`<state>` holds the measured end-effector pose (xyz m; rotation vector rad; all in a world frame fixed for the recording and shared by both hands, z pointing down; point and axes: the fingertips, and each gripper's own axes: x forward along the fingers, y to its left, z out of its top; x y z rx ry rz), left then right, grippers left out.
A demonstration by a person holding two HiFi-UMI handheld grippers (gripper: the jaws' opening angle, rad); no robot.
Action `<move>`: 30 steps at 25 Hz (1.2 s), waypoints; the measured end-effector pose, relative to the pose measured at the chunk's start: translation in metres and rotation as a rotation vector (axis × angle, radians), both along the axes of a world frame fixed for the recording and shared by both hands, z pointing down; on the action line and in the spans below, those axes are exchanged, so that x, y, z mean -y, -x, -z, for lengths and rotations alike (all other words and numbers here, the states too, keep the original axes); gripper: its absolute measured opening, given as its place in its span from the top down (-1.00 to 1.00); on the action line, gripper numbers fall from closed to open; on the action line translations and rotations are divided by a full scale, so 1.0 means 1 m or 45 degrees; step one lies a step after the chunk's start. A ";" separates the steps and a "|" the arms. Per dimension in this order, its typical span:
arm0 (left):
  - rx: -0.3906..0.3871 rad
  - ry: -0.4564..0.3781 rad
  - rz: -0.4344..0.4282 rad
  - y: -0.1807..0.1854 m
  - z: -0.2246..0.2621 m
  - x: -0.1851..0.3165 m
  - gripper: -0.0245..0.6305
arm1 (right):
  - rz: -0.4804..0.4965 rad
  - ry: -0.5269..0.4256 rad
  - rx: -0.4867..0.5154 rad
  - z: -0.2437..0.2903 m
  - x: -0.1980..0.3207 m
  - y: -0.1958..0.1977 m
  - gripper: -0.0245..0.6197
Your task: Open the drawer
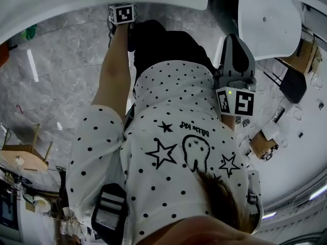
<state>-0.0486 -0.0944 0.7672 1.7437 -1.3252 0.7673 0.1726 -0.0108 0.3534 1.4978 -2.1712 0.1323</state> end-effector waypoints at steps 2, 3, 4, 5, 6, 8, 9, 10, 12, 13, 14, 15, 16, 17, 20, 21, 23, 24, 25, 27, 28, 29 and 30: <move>0.007 -0.009 -0.016 0.002 0.001 0.001 0.50 | 0.012 0.005 -0.001 0.002 0.002 0.004 0.88; 0.011 -0.014 -0.022 0.003 0.001 0.001 0.50 | 0.018 0.007 0.000 0.004 0.003 0.007 0.88; 0.016 -0.019 -0.026 0.004 0.001 0.000 0.50 | 0.022 0.010 0.004 0.005 0.003 0.009 0.88; 0.020 -0.025 -0.030 0.005 0.002 0.000 0.50 | 0.025 0.015 0.009 0.007 0.003 0.011 0.88; 0.023 -0.032 -0.034 0.004 0.002 -0.001 0.50 | 0.026 0.021 0.016 0.008 0.004 0.012 0.88; 0.026 -0.044 -0.037 0.002 0.002 -0.004 0.51 | 0.030 0.039 0.030 0.009 0.005 0.012 0.88; 0.028 -0.048 -0.036 0.001 0.002 -0.006 0.51 | 0.034 0.052 0.037 0.008 0.007 0.014 0.88; 0.030 -0.048 -0.034 0.002 0.000 -0.008 0.51 | 0.039 0.067 0.046 0.005 0.009 0.016 0.88; 0.042 -0.046 -0.038 0.003 -0.006 -0.010 0.51 | 0.049 0.092 0.068 -0.002 0.013 0.024 0.88; 0.048 -0.046 -0.046 0.004 -0.008 -0.010 0.51 | 0.059 0.106 0.078 -0.005 0.014 0.029 0.88; 0.050 -0.047 -0.055 0.003 -0.009 -0.008 0.51 | 0.070 0.122 0.086 -0.007 0.015 0.034 0.88; 0.047 -0.049 -0.061 0.002 -0.009 -0.005 0.51 | 0.081 0.139 0.093 -0.007 0.015 0.040 0.88; 0.041 -0.052 -0.063 0.002 -0.008 -0.002 0.51 | 0.087 0.157 0.101 -0.006 0.014 0.045 0.88; 0.034 -0.051 -0.060 0.002 -0.008 0.000 0.51 | 0.089 0.174 0.112 -0.006 0.011 0.051 0.88; 0.031 -0.025 -0.050 0.006 -0.008 0.000 0.51 | 0.066 0.225 0.131 -0.010 -0.003 0.060 0.88; 0.034 -0.013 -0.050 0.007 -0.009 -0.002 0.51 | 0.047 0.241 0.135 -0.013 -0.008 0.060 0.88; 0.040 0.007 -0.051 0.008 -0.011 -0.005 0.51 | 0.000 0.263 0.148 -0.019 -0.015 0.059 0.88; 0.042 0.011 -0.052 0.009 -0.011 -0.006 0.51 | -0.021 0.269 0.155 -0.021 -0.017 0.060 0.88; 0.042 0.013 -0.051 0.010 -0.011 -0.007 0.51 | -0.039 0.272 0.162 -0.023 -0.019 0.061 0.88; 0.039 0.014 -0.047 0.010 -0.010 -0.009 0.51 | -0.071 0.274 0.174 -0.024 -0.022 0.063 0.88; 0.037 0.013 -0.046 0.010 -0.010 -0.010 0.51 | -0.085 0.274 0.180 -0.024 -0.024 0.063 0.88; 0.035 0.009 -0.045 0.009 -0.009 -0.009 0.51 | -0.097 0.272 0.185 -0.025 -0.026 0.063 0.88; 0.034 0.004 -0.042 0.008 -0.009 -0.007 0.51 | -0.106 0.272 0.189 -0.026 -0.027 0.064 0.88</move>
